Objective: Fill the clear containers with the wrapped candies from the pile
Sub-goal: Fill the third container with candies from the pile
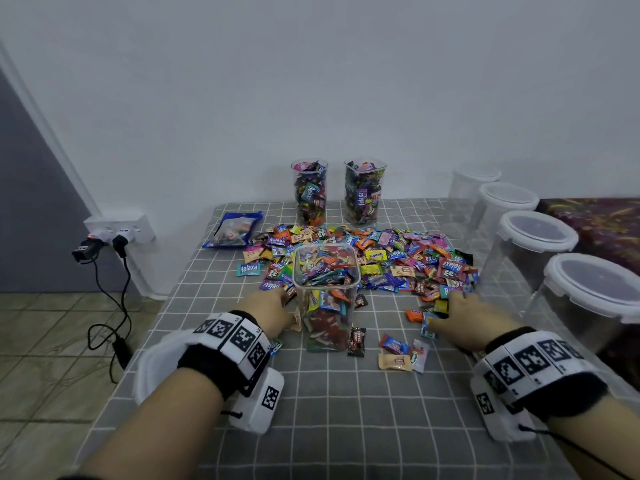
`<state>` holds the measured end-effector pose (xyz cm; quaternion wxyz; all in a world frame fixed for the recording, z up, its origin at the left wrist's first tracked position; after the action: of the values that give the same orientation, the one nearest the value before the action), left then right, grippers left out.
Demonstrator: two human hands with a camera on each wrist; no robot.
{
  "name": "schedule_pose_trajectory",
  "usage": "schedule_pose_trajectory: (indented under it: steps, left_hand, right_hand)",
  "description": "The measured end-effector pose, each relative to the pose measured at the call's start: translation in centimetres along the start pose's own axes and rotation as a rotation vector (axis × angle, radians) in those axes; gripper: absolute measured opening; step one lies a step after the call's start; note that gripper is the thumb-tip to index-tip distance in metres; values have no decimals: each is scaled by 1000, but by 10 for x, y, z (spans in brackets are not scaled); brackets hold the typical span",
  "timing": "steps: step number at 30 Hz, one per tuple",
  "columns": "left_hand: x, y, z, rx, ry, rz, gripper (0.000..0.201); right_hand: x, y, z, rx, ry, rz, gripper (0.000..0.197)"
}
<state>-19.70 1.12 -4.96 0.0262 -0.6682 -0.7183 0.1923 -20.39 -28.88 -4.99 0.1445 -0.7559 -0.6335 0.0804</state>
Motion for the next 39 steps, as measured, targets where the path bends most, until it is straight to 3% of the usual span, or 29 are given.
schedule_pose_trajectory:
  steps: [3, 9, 15, 19, 24, 28, 31, 36, 39]
  left_hand:
    - [1, 5, 8, 36, 32, -16, 48]
    - [0, 8, 10, 44, 24, -20, 48]
    - [-4, 5, 4, -25, -55, 11, 39]
    - [3, 0, -4, -51, 9, 40, 26]
    - [-2, -7, -4, 74, 187, 99, 23]
    - [-4, -7, 12, 248, 116, 51, 23]
    - [-4, -5, 15, 278, 56, 21, 24]
    - [-9, -4, 2, 136, 43, 117, 29]
    - [-8, -2, -1, 72, 40, 143, 30]
  right_hand:
    - [0, 5, 3, 58, -14, 27, 67]
    - [28, 10, 3, 127, 16, -42, 75]
    - [54, 12, -9, 129, 283, -227, 49]
    - [43, -9, -24, 58, 115, -313, 29]
    - [42, -41, -1, 553, 158, -364, 13]
    - [59, -43, 14, 672, 62, -385, 12]
    - [69, -30, 15, 596, 124, -397, 18]
    - [83, -18, -4, 294, 97, -491, 30]
    - [68, -13, -11, 120, 13, -425, 31]
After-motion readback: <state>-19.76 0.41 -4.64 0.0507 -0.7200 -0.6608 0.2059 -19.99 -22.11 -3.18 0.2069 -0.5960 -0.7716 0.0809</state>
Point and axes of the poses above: each hand's wrist, its own y-axis towards the middle knuckle, its own z-axis out of the palm, x = y × z, the point moved 4 cm from there along y, towards the middle knuckle, and after that the axes turned 1 degree about y, right-handed, at the moved point
